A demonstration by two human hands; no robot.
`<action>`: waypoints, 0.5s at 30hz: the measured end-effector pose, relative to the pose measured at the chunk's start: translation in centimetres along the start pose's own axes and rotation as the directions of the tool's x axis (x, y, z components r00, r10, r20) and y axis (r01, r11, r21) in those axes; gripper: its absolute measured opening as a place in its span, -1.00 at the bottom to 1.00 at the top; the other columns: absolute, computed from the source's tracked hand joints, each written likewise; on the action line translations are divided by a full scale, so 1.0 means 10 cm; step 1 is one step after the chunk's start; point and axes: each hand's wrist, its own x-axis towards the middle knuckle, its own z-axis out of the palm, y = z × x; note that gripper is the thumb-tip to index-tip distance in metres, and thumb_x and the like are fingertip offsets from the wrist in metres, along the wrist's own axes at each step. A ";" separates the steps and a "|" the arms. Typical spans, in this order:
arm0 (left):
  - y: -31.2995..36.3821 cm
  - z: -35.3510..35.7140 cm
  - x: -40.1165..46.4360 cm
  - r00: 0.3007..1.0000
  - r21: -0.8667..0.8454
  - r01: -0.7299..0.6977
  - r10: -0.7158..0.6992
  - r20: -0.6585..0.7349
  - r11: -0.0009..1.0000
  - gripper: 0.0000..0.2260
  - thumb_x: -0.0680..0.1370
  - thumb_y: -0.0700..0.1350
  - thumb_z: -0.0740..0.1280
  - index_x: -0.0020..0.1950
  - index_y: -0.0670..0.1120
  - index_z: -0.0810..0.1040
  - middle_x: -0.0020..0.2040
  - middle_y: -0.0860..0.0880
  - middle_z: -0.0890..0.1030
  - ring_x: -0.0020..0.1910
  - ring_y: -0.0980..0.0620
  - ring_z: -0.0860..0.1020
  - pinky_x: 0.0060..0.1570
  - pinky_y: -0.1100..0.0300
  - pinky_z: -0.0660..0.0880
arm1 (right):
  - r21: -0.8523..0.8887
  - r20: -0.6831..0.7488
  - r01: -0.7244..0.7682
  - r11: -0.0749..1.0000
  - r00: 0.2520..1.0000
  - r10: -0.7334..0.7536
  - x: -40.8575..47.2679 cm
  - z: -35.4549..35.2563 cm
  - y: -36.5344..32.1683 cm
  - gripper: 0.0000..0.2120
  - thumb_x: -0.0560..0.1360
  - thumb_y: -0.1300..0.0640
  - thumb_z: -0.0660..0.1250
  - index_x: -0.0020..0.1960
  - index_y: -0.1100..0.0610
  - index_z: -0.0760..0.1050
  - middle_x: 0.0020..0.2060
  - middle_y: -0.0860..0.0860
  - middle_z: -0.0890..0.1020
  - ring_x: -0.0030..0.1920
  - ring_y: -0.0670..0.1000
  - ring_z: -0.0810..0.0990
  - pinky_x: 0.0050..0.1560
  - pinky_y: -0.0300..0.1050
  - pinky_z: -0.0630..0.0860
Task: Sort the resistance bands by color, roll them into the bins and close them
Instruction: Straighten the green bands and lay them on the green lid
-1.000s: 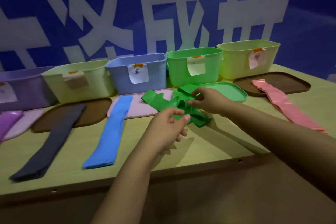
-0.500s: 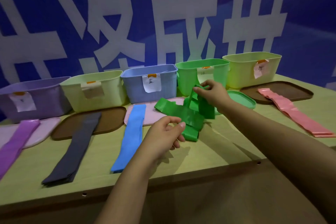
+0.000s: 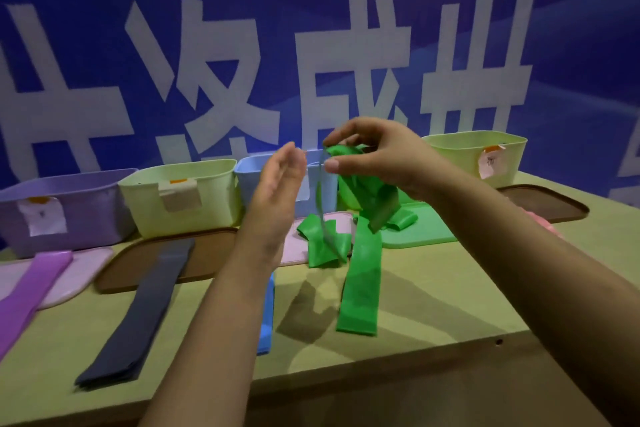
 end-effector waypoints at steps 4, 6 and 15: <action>0.09 -0.11 -0.01 0.973 -0.054 0.135 -0.122 0.196 0.989 -0.63 0.49 0.14 0.22 0.16 -0.06 0.56 0.02 -0.03 0.69 0.07 0.02 0.63 0.09 0.05 0.51 | -0.033 0.196 -0.012 0.999 0.980 0.019 -0.05 0.08 -0.12 -0.66 0.26 0.03 0.51 0.01 -0.09 0.55 -0.04 -0.05 0.63 -0.07 -0.03 0.65 -0.08 -0.17 0.60; 0.09 -0.18 -0.08 0.981 -0.036 0.125 -0.118 0.157 0.991 -0.82 0.55 -0.08 0.25 0.00 -0.16 0.57 -0.24 -0.01 0.68 -0.22 0.09 0.64 0.01 0.05 0.52 | -0.045 0.269 -0.019 0.999 0.963 0.031 -0.08 0.10 -0.12 -0.57 0.18 -0.03 0.48 0.04 -0.14 0.52 -0.03 -0.05 0.63 -0.07 -0.05 0.65 -0.10 -0.21 0.58; 0.21 -0.56 -0.34 0.997 -0.014 0.072 -0.072 0.000 0.997 -0.89 0.53 -0.18 0.30 -0.20 -0.11 0.52 -0.39 -0.01 0.57 -0.44 0.10 0.51 -0.46 0.26 0.50 | -0.067 0.481 -0.135 0.989 0.864 0.150 -0.22 0.11 0.16 -0.57 0.23 0.11 0.45 0.09 0.00 0.50 -0.05 0.01 0.69 -0.02 0.02 0.68 -0.02 -0.13 0.61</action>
